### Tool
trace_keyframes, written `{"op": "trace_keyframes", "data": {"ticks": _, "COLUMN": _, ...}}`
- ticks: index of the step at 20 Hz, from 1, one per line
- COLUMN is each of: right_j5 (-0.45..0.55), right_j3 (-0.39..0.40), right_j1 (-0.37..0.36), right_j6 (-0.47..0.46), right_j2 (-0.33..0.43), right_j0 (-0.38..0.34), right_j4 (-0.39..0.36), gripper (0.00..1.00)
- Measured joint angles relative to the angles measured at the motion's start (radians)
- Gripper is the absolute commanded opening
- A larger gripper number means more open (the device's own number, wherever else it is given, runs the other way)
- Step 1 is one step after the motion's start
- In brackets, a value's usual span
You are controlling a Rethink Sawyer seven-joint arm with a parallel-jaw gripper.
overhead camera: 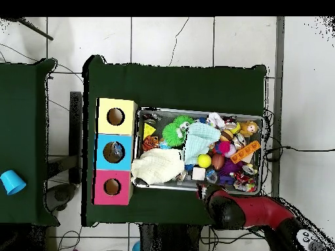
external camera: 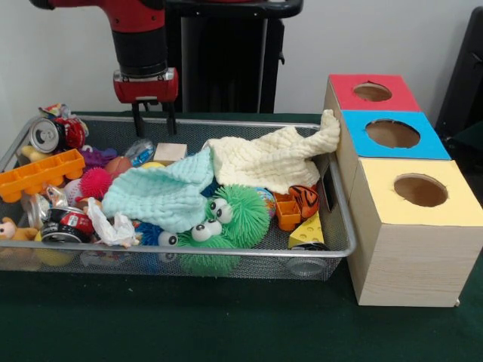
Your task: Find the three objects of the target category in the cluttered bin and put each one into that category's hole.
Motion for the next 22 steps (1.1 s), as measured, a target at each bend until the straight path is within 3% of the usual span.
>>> {"op": "trace_keyframes", "data": {"ticks": 13, "right_j5": 0.000, "right_j3": -0.016, "right_j1": 0.032, "right_j6": 0.000, "right_j2": 0.005, "right_j0": -0.012, "right_j4": -0.002, "gripper": 1.00}}
{"op": "trace_keyframes", "data": {"ticks": 22, "right_j5": 0.000, "right_j3": -0.023, "right_j1": 0.033, "right_j6": 0.000, "right_j2": 0.044, "right_j0": -0.074, "right_j4": -0.002, "gripper": 1.00}}
